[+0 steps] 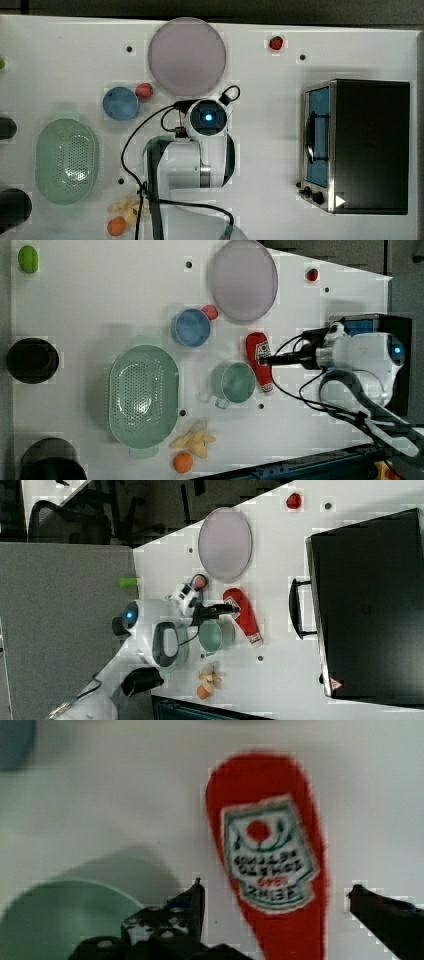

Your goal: Pick Ketchup from the table and place it in strainer.

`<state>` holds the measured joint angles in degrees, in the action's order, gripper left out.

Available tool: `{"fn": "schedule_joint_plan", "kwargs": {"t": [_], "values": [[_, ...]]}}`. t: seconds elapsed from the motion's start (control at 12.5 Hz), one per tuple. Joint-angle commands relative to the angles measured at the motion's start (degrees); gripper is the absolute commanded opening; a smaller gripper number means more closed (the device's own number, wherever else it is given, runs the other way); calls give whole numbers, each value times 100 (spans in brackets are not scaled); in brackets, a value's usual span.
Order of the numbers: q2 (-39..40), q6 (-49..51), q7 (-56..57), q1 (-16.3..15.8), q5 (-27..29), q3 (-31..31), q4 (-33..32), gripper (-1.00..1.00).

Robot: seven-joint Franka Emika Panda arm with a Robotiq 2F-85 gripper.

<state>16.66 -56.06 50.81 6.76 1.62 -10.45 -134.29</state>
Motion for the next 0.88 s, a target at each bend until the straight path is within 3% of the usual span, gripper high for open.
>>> {"fn": "schedule_joint_plan", "kwargs": {"t": [0.08, 0.24, 0.48, 0.88], "values": [[400, -578, 406, 12, -5, 59, -117, 100], [639, -839, 403, 10, -5, 64, -125, 93], [679, -944, 403, 4, -5, 54, -112, 25], [-109, -518, 384, -18, -4, -25, -52, 25]]}}
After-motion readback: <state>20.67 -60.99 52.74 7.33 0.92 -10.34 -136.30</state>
